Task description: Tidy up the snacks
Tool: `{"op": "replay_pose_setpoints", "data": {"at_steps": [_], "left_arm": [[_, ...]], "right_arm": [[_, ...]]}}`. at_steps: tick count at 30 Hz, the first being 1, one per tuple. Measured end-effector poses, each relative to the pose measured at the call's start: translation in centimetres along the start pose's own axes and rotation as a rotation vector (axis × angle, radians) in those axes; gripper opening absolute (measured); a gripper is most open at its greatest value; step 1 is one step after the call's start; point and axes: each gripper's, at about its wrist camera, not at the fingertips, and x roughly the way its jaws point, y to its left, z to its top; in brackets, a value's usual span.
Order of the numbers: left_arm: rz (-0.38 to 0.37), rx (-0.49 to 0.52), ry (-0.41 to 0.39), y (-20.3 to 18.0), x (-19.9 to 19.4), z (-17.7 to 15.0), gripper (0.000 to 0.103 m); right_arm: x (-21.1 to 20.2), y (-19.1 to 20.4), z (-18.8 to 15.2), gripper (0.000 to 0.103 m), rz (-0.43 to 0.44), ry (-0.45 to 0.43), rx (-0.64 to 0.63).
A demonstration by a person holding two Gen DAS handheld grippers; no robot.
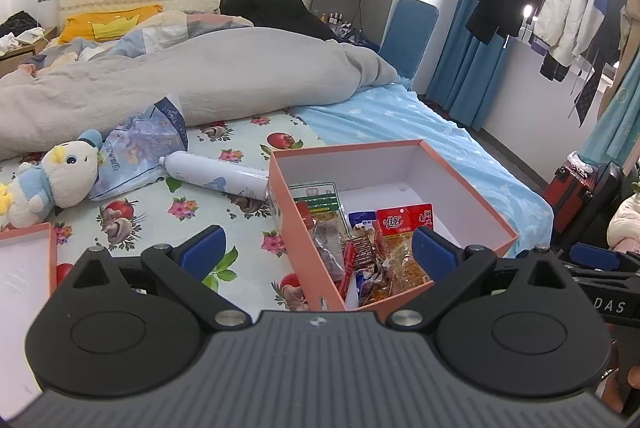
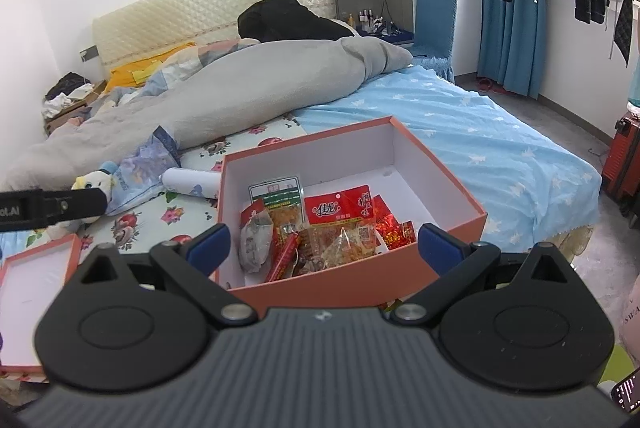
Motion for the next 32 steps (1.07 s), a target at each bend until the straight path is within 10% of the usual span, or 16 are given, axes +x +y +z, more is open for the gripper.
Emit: {"op": "replay_pose_setpoints", "data": {"at_steps": [32], "left_arm": [[-0.003,0.003,-0.001,0.2,-1.0,0.1,0.101]], "right_arm": [[-0.3,-0.1,0.2,0.102,-0.006,-0.023,0.001]]}}
